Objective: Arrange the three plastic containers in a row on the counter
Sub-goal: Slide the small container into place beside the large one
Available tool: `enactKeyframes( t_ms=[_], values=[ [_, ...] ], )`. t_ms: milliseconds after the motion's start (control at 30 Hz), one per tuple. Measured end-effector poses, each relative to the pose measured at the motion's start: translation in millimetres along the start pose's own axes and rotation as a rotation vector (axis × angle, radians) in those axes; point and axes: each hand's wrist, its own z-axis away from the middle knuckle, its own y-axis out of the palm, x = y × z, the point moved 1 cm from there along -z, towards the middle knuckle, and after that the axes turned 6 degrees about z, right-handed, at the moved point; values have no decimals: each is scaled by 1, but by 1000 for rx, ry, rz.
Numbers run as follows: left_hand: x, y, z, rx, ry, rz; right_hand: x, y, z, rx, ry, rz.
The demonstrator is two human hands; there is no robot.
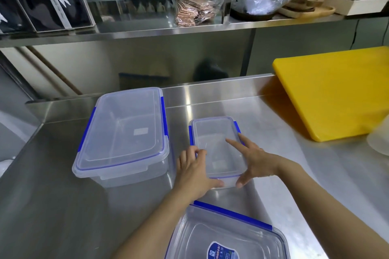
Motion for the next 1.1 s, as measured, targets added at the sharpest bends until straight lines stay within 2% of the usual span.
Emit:
enactKeyframes(
  t_ms=[133,267,533,600,667,733,933,1100],
  values=[
    [-4,0,-5,-118,61,-101,-6,-8,-8,-133,-13,-83],
    [-5,0,-17,-237,78,-84,-6,-15,-22,-242,-40,-86],
    [3,-6,-51,-373,155,-191,-8,-29,-60,-277,2,-113],
    [9,-3,-58,-304,146,-158,-9,-31,-71,-293,17,-84],
    [21,3,-66,-119,86,-102,-9,-33,-80,-308,33,-13],
    [28,6,-73,-4,43,-133,-8,-34,-89,-315,48,61],
    [26,1,-94,84,-42,-174,-3,-26,-97,-343,146,254],
    [16,-9,-88,104,-62,-77,5,-24,-85,-427,194,153]
  ],
)
